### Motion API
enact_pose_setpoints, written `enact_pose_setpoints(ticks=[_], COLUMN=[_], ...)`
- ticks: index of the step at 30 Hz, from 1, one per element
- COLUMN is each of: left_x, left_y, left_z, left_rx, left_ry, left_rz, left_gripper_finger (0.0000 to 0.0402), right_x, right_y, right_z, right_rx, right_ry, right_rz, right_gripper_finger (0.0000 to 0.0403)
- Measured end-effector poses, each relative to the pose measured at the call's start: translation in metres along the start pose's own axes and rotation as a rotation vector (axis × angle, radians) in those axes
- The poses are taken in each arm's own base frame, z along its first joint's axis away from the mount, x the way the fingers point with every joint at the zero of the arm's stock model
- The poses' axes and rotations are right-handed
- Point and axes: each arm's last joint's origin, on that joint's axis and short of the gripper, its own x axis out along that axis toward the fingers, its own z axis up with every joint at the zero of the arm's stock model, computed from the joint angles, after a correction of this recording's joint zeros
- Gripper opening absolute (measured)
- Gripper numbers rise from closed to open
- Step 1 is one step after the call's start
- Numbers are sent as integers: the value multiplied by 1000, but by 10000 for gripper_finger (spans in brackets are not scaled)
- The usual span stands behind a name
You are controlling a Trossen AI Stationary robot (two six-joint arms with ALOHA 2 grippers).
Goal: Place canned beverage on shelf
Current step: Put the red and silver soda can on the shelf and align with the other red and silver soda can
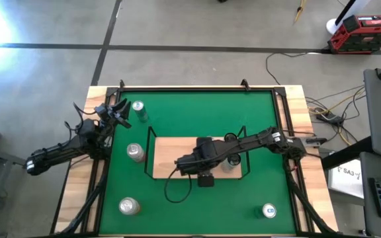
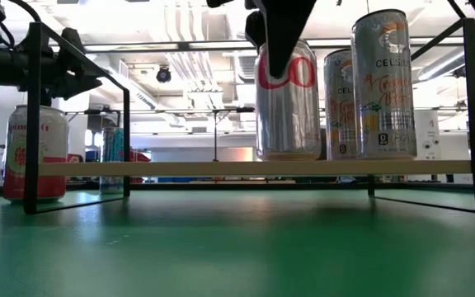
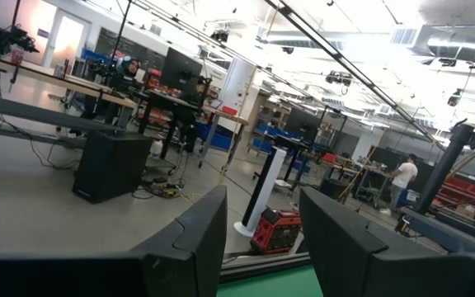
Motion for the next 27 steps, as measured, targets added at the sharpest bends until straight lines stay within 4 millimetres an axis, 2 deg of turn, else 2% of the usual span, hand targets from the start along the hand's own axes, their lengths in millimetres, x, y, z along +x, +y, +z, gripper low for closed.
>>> enact_pose_setpoints(ticks=[27], left_x=[0], left_y=[0], left_z=[0], left_rx=[0], left_ry=[0], left_rz=[0], left_gripper_finger=[137], right_x=[0], right_y=[-4], right_z=[-4], right_rx=[51], right_ry=[38], right_rz=[-26], right_gripper_finger=[370])
